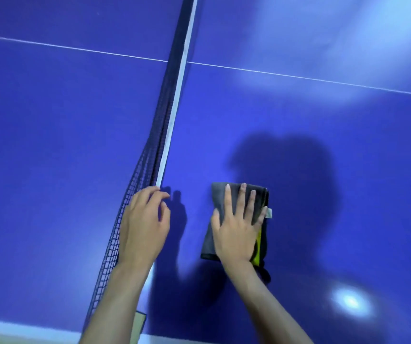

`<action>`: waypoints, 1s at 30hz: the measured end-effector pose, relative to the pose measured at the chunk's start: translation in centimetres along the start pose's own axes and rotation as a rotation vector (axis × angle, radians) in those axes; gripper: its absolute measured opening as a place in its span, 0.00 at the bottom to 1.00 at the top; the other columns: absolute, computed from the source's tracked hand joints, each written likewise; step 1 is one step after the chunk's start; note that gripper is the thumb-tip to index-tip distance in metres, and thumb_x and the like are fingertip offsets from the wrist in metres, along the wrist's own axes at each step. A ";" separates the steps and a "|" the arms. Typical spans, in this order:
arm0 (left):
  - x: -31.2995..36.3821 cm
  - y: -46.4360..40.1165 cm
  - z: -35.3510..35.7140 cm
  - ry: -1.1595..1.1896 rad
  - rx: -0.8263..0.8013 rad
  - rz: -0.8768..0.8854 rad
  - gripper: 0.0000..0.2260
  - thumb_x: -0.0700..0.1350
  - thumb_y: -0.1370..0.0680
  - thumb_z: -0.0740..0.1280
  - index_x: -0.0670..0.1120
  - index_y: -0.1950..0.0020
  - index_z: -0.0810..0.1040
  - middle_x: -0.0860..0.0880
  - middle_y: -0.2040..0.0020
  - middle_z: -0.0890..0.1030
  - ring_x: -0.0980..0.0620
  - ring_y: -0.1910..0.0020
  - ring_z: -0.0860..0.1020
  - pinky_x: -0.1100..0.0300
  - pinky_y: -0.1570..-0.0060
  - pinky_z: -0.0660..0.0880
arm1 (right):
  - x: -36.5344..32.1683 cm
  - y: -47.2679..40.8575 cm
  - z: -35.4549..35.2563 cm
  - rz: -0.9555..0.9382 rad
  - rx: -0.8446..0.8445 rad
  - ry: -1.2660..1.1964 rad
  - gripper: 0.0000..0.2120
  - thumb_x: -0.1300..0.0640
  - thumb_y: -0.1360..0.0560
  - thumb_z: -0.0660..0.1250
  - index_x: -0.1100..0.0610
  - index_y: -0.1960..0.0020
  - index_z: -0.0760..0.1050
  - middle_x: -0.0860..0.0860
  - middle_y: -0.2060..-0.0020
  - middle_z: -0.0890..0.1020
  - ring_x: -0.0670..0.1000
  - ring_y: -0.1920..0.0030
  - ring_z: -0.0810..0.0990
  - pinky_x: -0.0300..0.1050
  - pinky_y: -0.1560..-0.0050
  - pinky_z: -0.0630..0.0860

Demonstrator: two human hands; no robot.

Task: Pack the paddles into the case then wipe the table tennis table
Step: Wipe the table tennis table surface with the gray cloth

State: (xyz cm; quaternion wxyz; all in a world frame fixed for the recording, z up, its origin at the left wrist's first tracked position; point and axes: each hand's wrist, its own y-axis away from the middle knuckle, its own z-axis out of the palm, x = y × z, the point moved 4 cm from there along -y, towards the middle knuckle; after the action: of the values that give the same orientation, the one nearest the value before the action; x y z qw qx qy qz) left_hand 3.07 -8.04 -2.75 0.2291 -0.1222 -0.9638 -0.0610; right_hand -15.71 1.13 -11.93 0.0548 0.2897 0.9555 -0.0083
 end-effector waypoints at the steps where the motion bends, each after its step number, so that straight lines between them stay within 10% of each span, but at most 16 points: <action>1: -0.8 -0.3 -0.4 0.013 0.007 -0.015 0.09 0.40 0.19 0.66 0.46 0.40 0.82 0.50 0.37 0.79 0.49 0.37 0.75 0.47 0.40 0.77 | -2.4 0.4 0.3 -0.035 -0.009 -0.014 0.32 0.42 0.18 0.53 0.47 0.16 0.55 0.56 0.16 0.52 0.61 0.17 0.51 0.72 0.23 0.51; 12: -3.6 -2.2 -2.5 0.037 0.003 -0.098 0.09 0.42 0.17 0.63 0.48 0.40 0.80 0.53 0.38 0.78 0.52 0.38 0.73 0.52 0.40 0.76 | -14.4 2.2 1.6 -0.276 -0.078 -0.100 0.30 0.40 0.15 0.50 0.46 0.15 0.52 0.53 0.16 0.51 0.56 0.16 0.46 0.67 0.20 0.47; 30: 15.7 -1.7 10.1 -0.045 -0.046 0.157 0.08 0.39 0.20 0.67 0.48 0.43 0.81 0.53 0.43 0.80 0.47 0.44 0.77 0.48 0.48 0.75 | 16.6 -6.5 -2.7 -0.073 0.053 -0.075 0.29 0.41 0.19 0.58 0.41 0.19 0.62 0.47 0.17 0.58 0.51 0.17 0.54 0.62 0.20 0.54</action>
State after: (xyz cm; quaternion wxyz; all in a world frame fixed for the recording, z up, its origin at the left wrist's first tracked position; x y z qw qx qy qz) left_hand -15.28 -4.68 -4.70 0.2088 -0.2040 -0.9544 -0.0621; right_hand -33.31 5.01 -11.20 0.0823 0.2555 0.9622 -0.0465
